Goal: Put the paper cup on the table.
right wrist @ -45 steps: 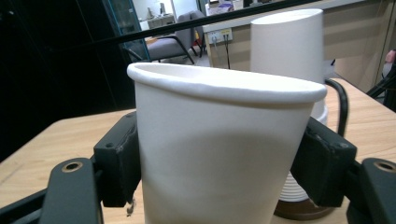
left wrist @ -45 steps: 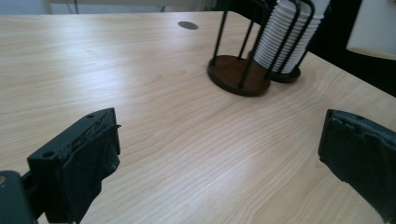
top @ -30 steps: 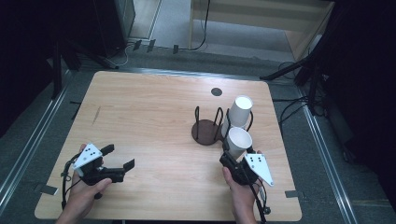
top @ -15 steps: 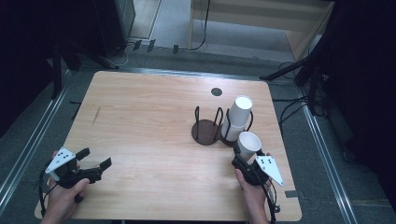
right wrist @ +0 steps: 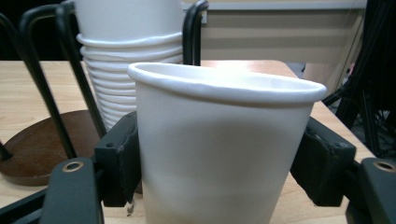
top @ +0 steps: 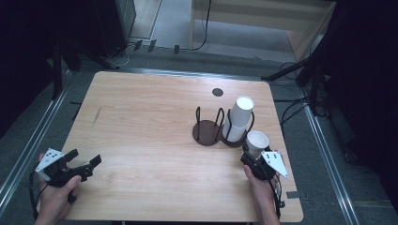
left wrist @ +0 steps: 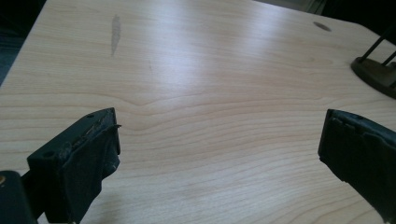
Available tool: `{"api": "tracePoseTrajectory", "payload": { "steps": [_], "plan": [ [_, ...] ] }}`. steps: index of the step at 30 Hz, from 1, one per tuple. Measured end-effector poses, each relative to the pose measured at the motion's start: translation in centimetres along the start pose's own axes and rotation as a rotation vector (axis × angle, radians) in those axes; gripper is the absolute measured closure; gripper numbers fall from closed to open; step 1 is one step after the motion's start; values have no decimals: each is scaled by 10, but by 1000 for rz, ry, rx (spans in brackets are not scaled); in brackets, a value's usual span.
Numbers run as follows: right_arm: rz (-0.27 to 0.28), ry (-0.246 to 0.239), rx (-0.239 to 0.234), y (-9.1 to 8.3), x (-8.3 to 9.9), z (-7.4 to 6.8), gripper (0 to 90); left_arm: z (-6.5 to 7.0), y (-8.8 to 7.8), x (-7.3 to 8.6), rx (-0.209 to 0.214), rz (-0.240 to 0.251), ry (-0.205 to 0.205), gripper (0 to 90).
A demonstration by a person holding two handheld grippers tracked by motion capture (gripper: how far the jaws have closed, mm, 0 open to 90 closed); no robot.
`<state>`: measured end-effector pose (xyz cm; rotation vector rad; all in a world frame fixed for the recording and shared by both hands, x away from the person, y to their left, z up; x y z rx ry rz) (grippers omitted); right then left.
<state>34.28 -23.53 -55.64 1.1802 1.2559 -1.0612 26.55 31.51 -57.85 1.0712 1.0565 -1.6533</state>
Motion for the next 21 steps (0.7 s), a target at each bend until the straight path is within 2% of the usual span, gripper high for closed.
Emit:
{"api": "tracePoseTrajectory", "payload": {
  "steps": [4,7,11,15,19,21],
  "plan": [
    [-3,7,2,3,1,-1,264,-1,-1,2,-18,2,20,0],
    [-15,-3,3,5,2,-2,263,-2,-1,2,-17,1,18,0],
    [-27,12,-6,3,3,-2,263,-3,-3,3,-22,8,-7,0],
    [-65,32,-13,-5,5,-3,264,-3,-3,3,-24,9,-9,0],
    [-91,12,-21,-15,6,-6,264,-3,-3,3,-23,7,-3,0],
    [-95,-32,-58,-21,8,-14,264,-2,-2,4,-21,3,-2,0]
  ]
}}
Point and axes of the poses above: each handheld gripper's, and its own axes: y roughly forward along the jaws, x roughly out of its underside, z roughly to its right, the point moved 7 cm from there along y, roughly forward along the jaws, and after that the axes turned 15 degrees about z, right-handed, at the moved point
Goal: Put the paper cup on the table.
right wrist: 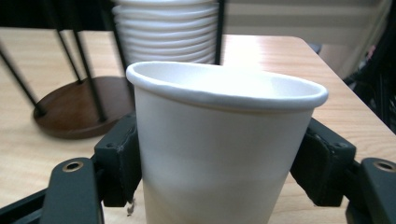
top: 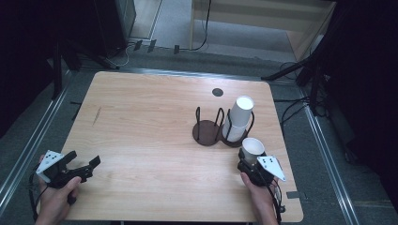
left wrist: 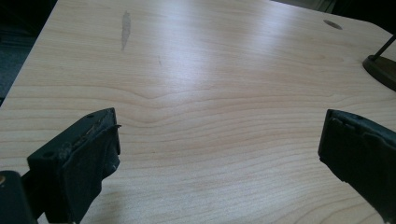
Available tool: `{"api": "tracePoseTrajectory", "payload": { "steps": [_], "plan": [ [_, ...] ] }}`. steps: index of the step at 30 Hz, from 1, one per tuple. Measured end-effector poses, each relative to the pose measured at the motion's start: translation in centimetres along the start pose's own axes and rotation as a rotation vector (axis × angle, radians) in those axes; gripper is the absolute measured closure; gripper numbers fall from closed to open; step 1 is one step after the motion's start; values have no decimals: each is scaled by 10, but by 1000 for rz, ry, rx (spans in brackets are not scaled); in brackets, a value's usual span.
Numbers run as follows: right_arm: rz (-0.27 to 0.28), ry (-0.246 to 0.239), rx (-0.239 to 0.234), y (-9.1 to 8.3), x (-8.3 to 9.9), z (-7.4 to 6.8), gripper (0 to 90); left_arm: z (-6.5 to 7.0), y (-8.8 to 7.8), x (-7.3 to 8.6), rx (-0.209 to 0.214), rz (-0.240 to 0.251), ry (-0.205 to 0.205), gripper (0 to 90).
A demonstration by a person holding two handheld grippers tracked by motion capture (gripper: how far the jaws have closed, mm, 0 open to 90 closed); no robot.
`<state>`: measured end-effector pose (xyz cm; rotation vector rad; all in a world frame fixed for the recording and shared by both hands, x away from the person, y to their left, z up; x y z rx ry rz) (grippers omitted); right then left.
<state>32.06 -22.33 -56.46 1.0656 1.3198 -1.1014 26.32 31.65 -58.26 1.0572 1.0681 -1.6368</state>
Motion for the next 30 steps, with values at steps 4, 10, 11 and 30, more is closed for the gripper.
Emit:
{"api": "tracePoseTrajectory", "payload": {
  "steps": [4,10,11,30],
  "plan": [
    [5,-34,-5,-3,1,-5,265,1,0,0,4,3,0,0],
    [10,-42,-25,-4,2,-7,259,1,0,1,8,2,-5,0],
    [10,-39,-26,-4,2,-7,255,1,0,1,10,-3,2,0],
    [-28,-63,-169,-9,5,-21,177,3,1,1,24,-6,6,0]
  ]
}}
Point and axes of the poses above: each handheld gripper's, and its own axes: y roughly forward along the jaws, x roughly out of its underside, z roughly to its right, the point moved 7 cm from there along y, roughly forward along the jaws, and after that the axes turned 15 degrees about z, right-handed, at the moved point
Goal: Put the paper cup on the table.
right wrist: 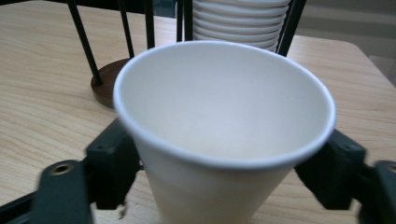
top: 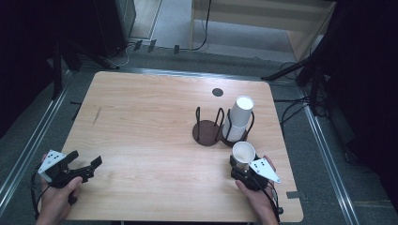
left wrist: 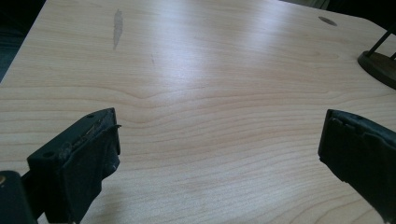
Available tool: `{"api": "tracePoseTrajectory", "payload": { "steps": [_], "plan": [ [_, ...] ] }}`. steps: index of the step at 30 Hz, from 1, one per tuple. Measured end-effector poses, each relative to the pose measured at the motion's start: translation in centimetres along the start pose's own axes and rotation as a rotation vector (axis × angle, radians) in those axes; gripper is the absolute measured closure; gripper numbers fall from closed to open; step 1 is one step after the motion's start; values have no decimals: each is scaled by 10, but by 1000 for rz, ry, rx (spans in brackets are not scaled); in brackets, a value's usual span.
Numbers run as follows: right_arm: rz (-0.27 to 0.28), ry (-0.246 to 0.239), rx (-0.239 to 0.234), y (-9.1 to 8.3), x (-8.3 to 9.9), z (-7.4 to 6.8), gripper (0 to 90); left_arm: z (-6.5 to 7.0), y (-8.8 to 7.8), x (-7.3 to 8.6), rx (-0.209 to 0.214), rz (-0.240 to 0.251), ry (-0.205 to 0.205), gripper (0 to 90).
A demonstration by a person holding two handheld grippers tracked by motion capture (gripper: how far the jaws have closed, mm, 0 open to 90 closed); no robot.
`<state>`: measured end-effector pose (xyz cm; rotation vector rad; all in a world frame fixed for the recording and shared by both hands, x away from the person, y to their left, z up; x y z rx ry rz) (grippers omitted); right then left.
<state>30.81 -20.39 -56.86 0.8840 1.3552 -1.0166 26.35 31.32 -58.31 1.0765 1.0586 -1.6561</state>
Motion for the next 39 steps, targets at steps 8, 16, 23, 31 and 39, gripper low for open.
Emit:
{"api": "tracePoseTrajectory", "payload": {
  "steps": [8,16,23,31,39],
  "plan": [
    [-25,14,-122,-10,-6,-7,0,1,0,0,7,4,0,0],
    [67,22,-91,-30,-35,0,0,0,0,0,2,0,5,0],
    [136,38,-14,-39,-53,22,0,1,0,0,5,3,3,0],
    [160,74,95,-45,-55,58,0,1,0,0,8,5,4,0],
    [146,54,134,-47,-50,70,0,0,0,0,4,3,2,0]
  ]
}}
Point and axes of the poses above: each handheld gripper's, and its own axes: y roughly forward along the jaws, x roughly out of its underside, z roughly to its right, the point moved 7 cm from there along y, roughly forward along the jaws, and after that the axes turned 15 degrees about z, right-handed, at the moved point
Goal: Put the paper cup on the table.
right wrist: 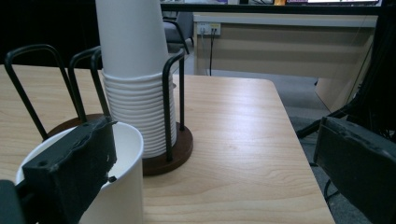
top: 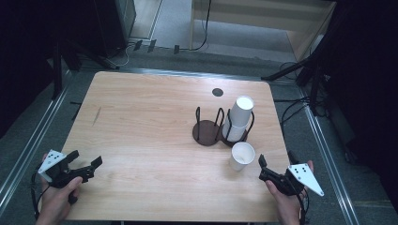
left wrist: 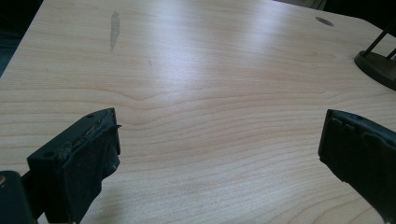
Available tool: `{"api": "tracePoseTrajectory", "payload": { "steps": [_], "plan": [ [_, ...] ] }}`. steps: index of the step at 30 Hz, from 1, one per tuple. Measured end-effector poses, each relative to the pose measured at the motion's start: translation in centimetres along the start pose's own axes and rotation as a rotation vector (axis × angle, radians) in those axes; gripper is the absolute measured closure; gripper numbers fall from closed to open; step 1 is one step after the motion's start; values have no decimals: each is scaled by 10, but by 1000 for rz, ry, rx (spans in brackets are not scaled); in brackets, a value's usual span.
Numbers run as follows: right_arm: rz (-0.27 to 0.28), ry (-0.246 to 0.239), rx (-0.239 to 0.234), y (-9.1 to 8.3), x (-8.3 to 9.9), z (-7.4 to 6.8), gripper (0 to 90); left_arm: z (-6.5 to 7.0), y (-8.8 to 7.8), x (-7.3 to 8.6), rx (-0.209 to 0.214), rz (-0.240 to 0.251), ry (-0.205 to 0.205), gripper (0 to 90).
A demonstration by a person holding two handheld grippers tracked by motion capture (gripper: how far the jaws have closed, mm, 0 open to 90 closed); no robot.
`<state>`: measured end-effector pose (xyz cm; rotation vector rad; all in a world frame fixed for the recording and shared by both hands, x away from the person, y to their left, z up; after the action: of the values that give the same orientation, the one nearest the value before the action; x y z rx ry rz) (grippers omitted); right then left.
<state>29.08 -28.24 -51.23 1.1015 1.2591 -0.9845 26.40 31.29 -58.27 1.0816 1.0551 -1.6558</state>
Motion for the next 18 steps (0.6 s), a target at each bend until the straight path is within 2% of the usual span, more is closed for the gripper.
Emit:
{"api": "tracePoseTrajectory", "payload": {
  "steps": [6,8,16,18],
  "plan": [
    [-14,15,49,2,9,14,0,0,0,0,3,3,-4,0],
    [-23,6,60,3,14,16,0,0,0,0,3,3,-5,0],
    [-75,27,97,8,33,27,0,0,0,0,-2,5,0,0],
    [-93,16,109,9,38,30,0,0,0,0,-2,4,0,0]
  ]
}}
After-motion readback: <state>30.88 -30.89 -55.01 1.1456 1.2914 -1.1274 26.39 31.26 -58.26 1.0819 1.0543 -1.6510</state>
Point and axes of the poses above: each handheld gripper's, and its own axes: y roughly forward along the jaws, x roughly out of its underside, z roughly to its right, the point moved 7 cm from there along y, roughly forward along the jaws, and after that the axes turned 15 degrees about z, right-handed, at the moved point
